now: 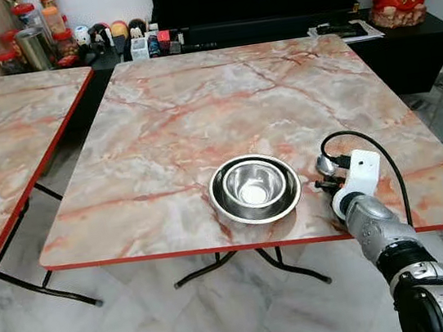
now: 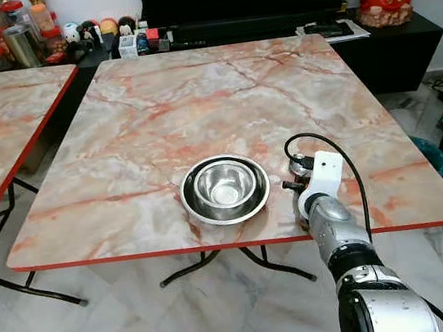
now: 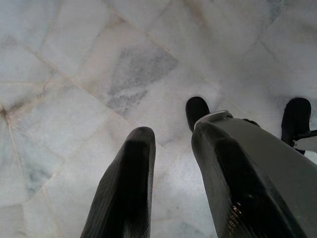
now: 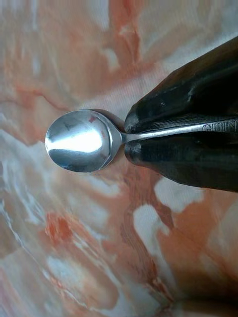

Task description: Setting the table

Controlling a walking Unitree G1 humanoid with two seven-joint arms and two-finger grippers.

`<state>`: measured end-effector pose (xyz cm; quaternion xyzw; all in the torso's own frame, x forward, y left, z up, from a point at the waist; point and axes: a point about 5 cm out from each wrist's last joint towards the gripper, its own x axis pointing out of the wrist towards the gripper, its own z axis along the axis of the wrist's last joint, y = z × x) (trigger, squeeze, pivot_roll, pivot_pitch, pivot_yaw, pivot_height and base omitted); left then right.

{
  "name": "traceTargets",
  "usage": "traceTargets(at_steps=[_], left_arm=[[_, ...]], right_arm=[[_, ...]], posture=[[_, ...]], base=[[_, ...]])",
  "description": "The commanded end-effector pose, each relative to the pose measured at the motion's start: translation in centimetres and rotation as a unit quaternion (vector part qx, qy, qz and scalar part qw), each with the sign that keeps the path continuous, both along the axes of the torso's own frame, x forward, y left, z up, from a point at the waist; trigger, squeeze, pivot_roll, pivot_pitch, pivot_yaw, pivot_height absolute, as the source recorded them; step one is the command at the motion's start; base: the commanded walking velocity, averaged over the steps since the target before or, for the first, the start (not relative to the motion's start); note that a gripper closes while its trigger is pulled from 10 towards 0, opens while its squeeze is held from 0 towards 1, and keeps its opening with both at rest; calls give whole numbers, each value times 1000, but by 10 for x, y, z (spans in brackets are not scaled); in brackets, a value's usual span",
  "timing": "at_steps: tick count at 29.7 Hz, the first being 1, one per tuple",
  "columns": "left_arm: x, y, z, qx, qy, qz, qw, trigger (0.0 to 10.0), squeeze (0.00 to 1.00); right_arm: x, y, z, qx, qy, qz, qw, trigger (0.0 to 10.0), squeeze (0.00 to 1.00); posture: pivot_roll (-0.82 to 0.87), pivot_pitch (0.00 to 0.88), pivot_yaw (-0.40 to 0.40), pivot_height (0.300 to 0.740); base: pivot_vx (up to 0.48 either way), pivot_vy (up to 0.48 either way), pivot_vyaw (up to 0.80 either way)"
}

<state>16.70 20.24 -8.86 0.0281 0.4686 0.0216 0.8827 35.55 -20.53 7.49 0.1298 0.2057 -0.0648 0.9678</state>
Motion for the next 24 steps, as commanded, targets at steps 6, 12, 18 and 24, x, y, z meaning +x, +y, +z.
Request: traceTargets(at_steps=[6,12,18,24], left_arm=[[-6,1,-3,2,10,6,1000,10000,0],[-7,0,-3,2,11,8,1000,10000,0],[-7,2,-3,5,13,5,1000,10000,0],[-6,3,-3,7,13,3,1000,10000,0]], right_arm=[[7,-5,16,1,-27,-1,1000,10000,0],[8,-7,18,0,-27,-4,1000,10000,0],[6,-4,12,1,-21,-7,1000,10000,0],[4,-3,9,3,-19,-8,1000,10000,0]], posture=[[18,82,-55,736],[20,85,-50,736],[24,72,-28,736],[24,65,-24,736]], base=[[0,0,0],[0,0,0],[0,0,0],[0,0,0]])
